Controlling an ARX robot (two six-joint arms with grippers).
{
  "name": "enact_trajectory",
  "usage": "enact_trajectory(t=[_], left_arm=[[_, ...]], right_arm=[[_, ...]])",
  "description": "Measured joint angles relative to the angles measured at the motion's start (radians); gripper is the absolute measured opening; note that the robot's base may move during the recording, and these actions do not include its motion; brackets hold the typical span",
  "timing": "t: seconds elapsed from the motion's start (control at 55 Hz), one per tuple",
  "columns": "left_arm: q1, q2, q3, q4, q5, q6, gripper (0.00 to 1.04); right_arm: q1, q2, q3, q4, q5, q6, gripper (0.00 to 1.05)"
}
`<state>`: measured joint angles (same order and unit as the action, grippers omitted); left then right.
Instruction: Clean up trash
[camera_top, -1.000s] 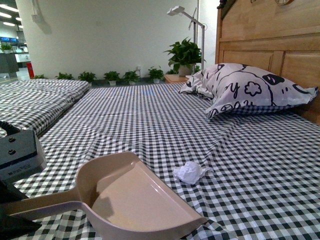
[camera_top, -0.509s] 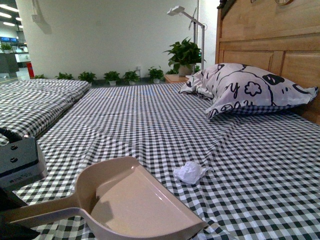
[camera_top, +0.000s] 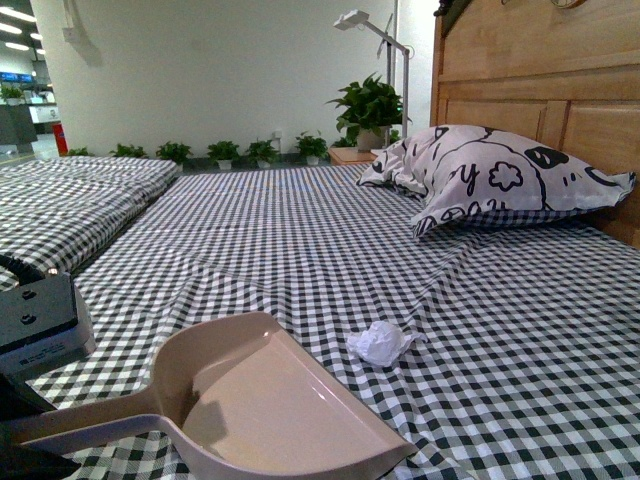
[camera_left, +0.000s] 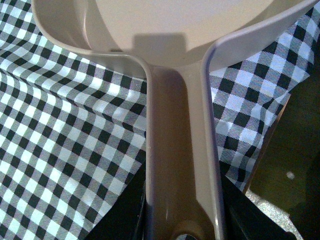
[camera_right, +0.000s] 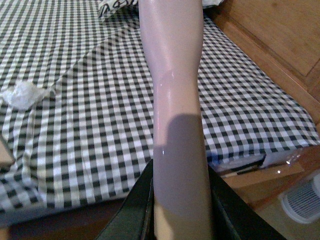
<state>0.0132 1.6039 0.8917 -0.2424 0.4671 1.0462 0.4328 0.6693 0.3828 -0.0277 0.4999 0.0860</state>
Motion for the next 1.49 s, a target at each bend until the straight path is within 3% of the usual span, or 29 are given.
enact_trajectory(t=[0.127, 0.327, 0.691, 1.091, 1.364, 1.491], left_arm=[[0.0, 0.0, 0.0, 0.0, 0.0, 0.0, 0.27], [0.0, 0.0, 0.0, 0.0, 0.0, 0.001, 0.27], [0.0, 0.0, 0.0, 0.0, 0.0, 0.002, 0.27], [0.0, 0.0, 0.0, 0.0, 0.0, 0.002, 0.27], [0.0, 0.0, 0.0, 0.0, 0.0, 0.003, 0.27], [0.0, 0.0, 0.0, 0.0, 0.0, 0.004, 0.27]], right_arm=[[-0.097, 0.244, 0.069, 0.204, -0.117, -0.014, 0.21], [-0.111, 0.644, 0.255, 0.314, -0.201, -0.052, 0.21], [-0.05, 1.004, 0.526, 0.328, -0.141, -0.211, 0.21], [-0.064, 1.208, 0.65, 0.354, -0.033, -0.422, 0.21], [-0.026, 1.255, 0.657, 0.252, -0.121, -0.465, 0.21], [0.01, 1.241, 0.644, 0.185, -0.225, -0.444, 0.21]])
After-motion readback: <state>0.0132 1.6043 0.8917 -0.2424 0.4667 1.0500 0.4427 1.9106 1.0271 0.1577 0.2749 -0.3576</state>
